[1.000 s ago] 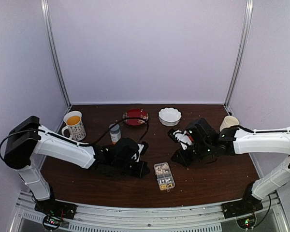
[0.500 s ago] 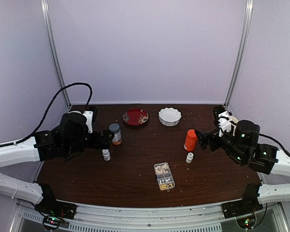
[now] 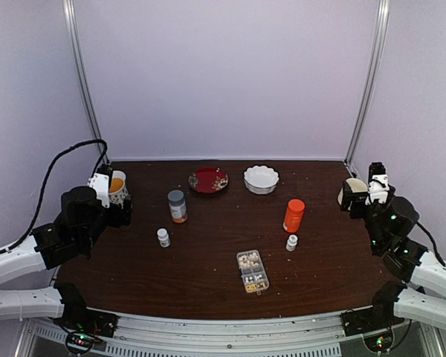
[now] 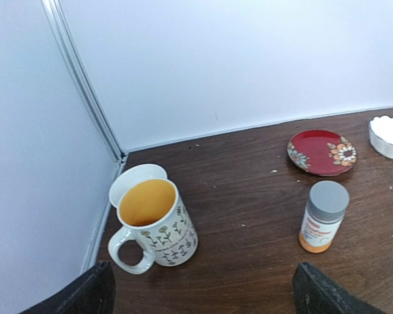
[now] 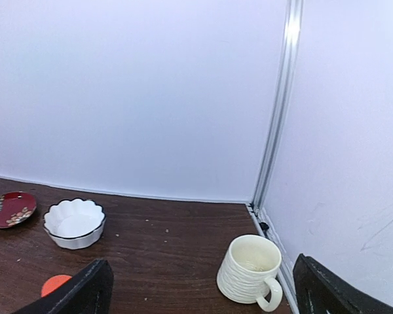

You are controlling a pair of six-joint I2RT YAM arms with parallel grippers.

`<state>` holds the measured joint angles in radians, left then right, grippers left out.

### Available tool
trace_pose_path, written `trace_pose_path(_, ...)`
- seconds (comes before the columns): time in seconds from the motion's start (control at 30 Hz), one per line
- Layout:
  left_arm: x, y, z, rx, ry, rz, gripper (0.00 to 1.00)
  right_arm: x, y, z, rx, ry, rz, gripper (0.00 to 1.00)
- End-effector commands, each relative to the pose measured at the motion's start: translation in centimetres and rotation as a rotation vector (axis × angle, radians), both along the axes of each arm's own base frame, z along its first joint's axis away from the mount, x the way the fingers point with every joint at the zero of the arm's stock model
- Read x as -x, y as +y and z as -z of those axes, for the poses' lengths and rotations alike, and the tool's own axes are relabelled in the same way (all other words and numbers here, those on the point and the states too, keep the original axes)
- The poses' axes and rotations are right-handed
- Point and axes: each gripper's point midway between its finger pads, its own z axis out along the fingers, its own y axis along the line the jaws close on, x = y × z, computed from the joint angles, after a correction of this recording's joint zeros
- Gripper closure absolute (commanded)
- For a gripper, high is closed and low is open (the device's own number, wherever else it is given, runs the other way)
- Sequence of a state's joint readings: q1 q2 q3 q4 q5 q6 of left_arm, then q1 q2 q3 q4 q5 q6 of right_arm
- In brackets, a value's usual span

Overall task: Sort the pills into containers
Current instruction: Reset both arms

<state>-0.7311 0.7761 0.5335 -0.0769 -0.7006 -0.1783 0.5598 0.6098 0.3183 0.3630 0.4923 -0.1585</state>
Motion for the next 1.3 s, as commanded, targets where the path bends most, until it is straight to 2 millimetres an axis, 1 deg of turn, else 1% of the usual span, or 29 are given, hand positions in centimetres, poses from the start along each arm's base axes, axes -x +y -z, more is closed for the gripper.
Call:
trace_pose_path(0.0,-0.1,2.1,-3.0,-0.051,-0.157,-0.091,0.02,-0.8,-2.7,1.1,-0.090,-0.063,0.052,0.00)
trace_pose_path(0.03,-0.2,2.2,-2.9,-0.071,-0.164,-0.092,0.03,-0.8,-3.6,2.1,-0.094,-0.070,0.075,0.00)
trace_pose_path(0.1,-0.2,2.3,-2.4,-0.099,-0.165,-0.090,0.02,-0.7,-4.4,2.5,-0.098,-0.117,0.093,0.00)
trace_pose_path(0.2,-0.4,2.7,-1.7,-0.113,-0.165,-0.100,0.02,-1.6,-5.0,4.6,-0.069,-0.068,0.134,0.00)
trace_pose_path(0.27,-0.7,3.1,-1.1,-0.104,-0.167,-0.110,0.03,-2.2,-5.3,5.6,-0.061,-0.064,0.150,0.00)
trace_pose_path(0.33,-0.9,3.5,-0.9,-0.076,-0.170,-0.124,0.02,-2.8,-5.7,5.9,-0.083,-0.100,0.153,0.00)
trace_pose_path(0.4,-1.2,3.8,-0.6,-0.057,-0.158,-0.123,0.02,-4.1,-6.5,5.9,-0.077,-0.120,0.159,0.00)
trace_pose_path(0.43,-1.4,3.9,-0.4,-0.058,-0.152,-0.122,0.02,-4.9,-6.4,7.0,-0.072,-0.090,0.149,0.00)
trace_pose_path(0.53,-1.6,4.0,-0.1,-0.064,-0.138,-0.116,0.02,-6.3,-7.2,7.9,-0.099,-0.076,0.165,0.00)
trace_pose_path(0.6,-1.9,3.9,0.1,-0.072,-0.132,-0.102,0.02,-7.8,-7.1,8.8,-0.101,0.025,0.157,0.00)
trace_pose_path(0.63,-2.1,3.6,0.3,-0.078,-0.128,-0.076,0.03,-8.6,-6.9,9.1,-0.100,0.058,0.136,0.00)
trace_pose_path(0.67,-2.3,3.2,0.5,-0.083,-0.124,-0.050,0.03,-8.8,-7.1,8.7,-0.108,0.036,0.133,0.00)
trace_pose_path(0.7,-2.5,3.1,0.6,-0.083,-0.125,-0.044,0.03,-8.8,-7.6,8.7,-0.113,0.039,0.154,0.00)
trace_pose_path(0.8,-3.3,3.4,1.3,-0.084,-0.126,-0.061,0.02,-8.7,-7.6,8.8,-0.111,0.039,0.156,0.00)
trace_pose_path(0.9,-4.6,5.1,2.0,-0.089,-0.103,-0.129,0.02,-8.7,-7.5,8.8,-0.107,0.044,0.150,0.00)
trace_pose_path(0.93,-5.1,5.6,1.9,-0.097,-0.100,-0.148,0.02,-8.7,-7.5,8.7,-0.107,0.034,0.150,0.00)
trace_pose_path(0.97,-5.6,6.6,2.0,-0.101,-0.090,-0.183,0.02,-8.7,-7.5,8.6,-0.107,0.032,0.150,0.00)
trace_pose_path(1.07,-6.9,8.0,2.0,-0.144,-0.099,-0.217,0.03,-8.7,-7.5,8.7,-0.107,0.034,0.150,0.00)
trace_pose_path(1.13,-7.3,9.1,2.3,-0.149,-0.135,-0.242,0.02,-8.6,-7.5,8.7,-0.106,0.036,0.149,0.00)
trace_pose_path(1.2,-7.7,10.3,3.0,-0.138,-0.142,-0.268,0.02,-8.7,-7.5,8.7,-0.106,0.035,0.149,0.00)
trace_pose_path(1.27,-8.0,10.8,3.8,-0.157,-0.140,-0.271,0.03,-8.7,-7.5,8.7,-0.106,0.035,0.150,0.00)
